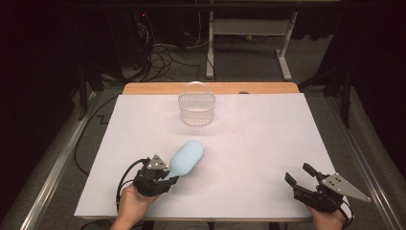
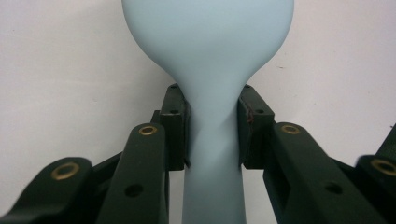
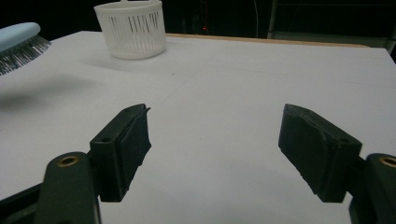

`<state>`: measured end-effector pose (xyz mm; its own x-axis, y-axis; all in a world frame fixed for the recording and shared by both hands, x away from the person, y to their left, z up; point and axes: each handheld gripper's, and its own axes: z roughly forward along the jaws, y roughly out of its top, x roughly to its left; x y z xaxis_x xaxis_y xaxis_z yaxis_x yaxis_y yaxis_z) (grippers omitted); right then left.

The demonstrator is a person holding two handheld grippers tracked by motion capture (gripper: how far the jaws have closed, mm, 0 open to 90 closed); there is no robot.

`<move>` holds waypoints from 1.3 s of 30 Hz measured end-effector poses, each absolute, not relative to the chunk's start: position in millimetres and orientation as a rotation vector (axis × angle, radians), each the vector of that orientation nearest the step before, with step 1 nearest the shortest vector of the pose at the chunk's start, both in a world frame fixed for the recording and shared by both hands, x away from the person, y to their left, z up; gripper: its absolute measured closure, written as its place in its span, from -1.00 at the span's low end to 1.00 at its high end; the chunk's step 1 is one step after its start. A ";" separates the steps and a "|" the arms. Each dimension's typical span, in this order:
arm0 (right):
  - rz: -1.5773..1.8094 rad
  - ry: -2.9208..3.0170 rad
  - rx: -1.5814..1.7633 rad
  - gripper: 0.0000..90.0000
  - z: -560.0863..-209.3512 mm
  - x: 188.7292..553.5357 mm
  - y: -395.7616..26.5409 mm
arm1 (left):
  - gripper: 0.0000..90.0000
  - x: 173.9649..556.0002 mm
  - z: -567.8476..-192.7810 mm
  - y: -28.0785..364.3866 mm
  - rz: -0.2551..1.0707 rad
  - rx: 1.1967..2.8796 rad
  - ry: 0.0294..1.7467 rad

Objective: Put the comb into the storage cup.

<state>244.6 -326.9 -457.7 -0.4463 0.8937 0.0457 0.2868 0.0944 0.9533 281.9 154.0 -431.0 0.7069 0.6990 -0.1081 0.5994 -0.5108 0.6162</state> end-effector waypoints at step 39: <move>1.497 2.018 1.009 -0.53 -458.8 248.8 -246.3 | 0.53 274.9 -428.8 123.5 0.189 2.258 0.874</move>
<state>248.8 -246.3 -458.8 -0.6426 0.7621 0.0793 0.2972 0.1524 0.9426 274.9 123.5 -428.8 0.7618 0.6387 -0.1083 0.5369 -0.5290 0.6572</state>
